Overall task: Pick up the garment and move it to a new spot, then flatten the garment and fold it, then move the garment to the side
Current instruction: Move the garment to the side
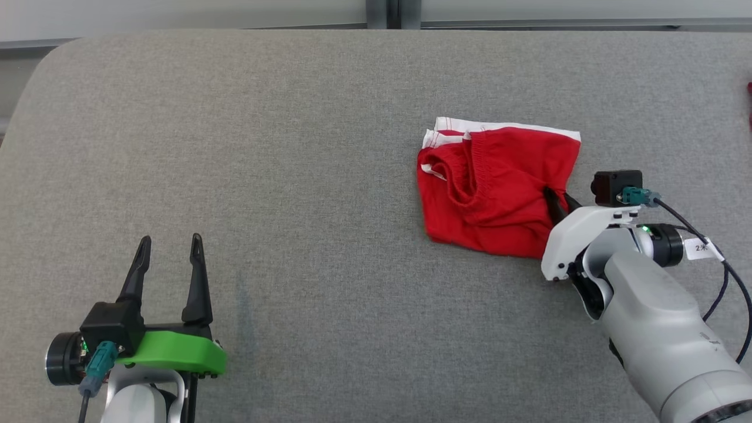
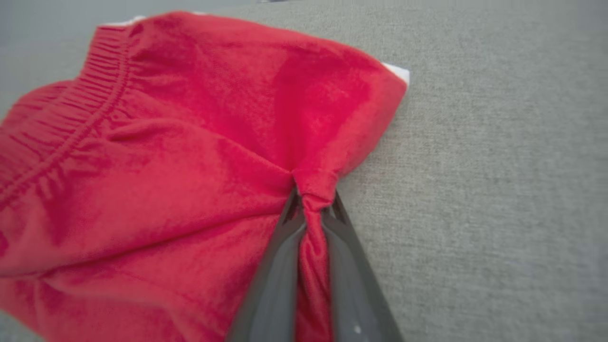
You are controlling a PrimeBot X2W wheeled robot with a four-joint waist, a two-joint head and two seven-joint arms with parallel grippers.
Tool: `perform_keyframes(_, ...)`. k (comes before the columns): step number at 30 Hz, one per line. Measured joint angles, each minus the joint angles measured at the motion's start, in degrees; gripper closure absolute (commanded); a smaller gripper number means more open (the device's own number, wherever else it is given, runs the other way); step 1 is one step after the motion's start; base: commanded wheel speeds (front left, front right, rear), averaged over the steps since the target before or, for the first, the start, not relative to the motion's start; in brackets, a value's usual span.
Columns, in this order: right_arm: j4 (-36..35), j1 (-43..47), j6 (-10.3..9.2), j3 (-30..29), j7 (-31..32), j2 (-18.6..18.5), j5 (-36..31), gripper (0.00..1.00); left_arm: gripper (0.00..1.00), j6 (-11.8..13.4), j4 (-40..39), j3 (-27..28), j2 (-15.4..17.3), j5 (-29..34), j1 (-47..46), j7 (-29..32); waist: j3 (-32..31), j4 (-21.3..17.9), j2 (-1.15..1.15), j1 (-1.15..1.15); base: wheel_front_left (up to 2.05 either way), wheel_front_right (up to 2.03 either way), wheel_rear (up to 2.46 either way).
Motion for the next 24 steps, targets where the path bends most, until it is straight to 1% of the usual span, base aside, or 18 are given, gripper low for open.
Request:
perform_keyframes(5,-1.7,-2.6,-0.02,5.5,1.1,-3.5,0.0,1.00,0.00,0.0,-0.4,0.5,0.0,0.3,0.3,0.0,0.3,-1.7,0.00,0.00,0.00,0.00,0.00)
perform_keyframes(9,-4.9,-4.6,-0.02,10.6,3.3,-7.2,1.5,1.00,0.00,-0.2,-0.9,0.3,0.0,0.5,0.0,0.0,1.2,-3.7,0.00,0.00,0.00,0.00,0.00)
perform_keyframes(12,-8.0,-6.6,-0.02,14.0,4.6,-10.8,3.1,1.00,0.00,-0.3,-1.5,-0.1,0.0,0.8,-1.2,0.0,2.5,-5.2,0.00,0.00,0.00,0.00,0.00)
perform_keyframes(17,-12.4,-10.5,-0.02,18.7,6.6,-18.2,5.9,1.00,0.00,-0.5,-2.3,-0.8,0.1,1.6,-4.1,0.0,5.7,-7.7,0.00,0.00,0.00,0.00,0.00)
perform_keyframes(21,-14.7,-13.9,-0.02,21.6,7.8,-24.5,7.9,1.00,0.00,-0.7,-3.4,-1.5,1.0,2.6,-6.3,0.0,8.7,-9.6,0.00,0.00,0.00,0.00,0.00)
perform_keyframes(24,-16.2,-16.4,-0.02,23.1,8.3,-28.2,9.3,1.00,0.00,-0.8,-4.2,-1.5,1.9,2.8,-7.0,0.0,10.8,-11.1,0.00,0.01,0.00,0.00,0.00)
